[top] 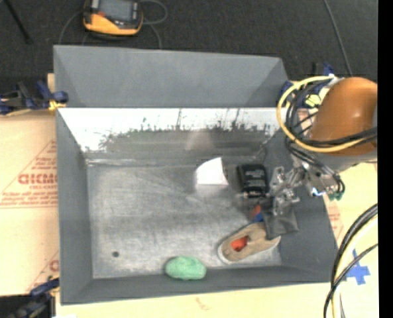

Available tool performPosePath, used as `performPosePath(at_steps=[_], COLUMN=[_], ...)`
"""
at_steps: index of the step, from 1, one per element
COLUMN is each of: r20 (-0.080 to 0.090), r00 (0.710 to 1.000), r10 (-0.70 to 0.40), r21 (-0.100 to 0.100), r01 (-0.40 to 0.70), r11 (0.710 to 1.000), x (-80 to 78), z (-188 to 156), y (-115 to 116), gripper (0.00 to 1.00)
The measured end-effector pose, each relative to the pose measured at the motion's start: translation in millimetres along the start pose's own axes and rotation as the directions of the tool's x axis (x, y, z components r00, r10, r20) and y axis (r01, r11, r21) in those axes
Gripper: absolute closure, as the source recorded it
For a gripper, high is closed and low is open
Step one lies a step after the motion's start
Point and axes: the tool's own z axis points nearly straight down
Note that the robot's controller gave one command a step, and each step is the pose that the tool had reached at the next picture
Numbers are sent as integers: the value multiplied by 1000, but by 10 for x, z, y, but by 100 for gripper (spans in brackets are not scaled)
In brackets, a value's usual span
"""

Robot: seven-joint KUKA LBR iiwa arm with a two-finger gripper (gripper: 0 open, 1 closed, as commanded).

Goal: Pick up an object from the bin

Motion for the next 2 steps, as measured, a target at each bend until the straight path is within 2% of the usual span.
performPosePath(at_steps=[1,2], r20=[13,7], r00=[1000,997], r10=[13,73], r21=[6,2], r01=[-13,-73], r11=[1000,997], x=[41,-98], z=[-35,-952], y=[-62,-53], gripper=[100,100])
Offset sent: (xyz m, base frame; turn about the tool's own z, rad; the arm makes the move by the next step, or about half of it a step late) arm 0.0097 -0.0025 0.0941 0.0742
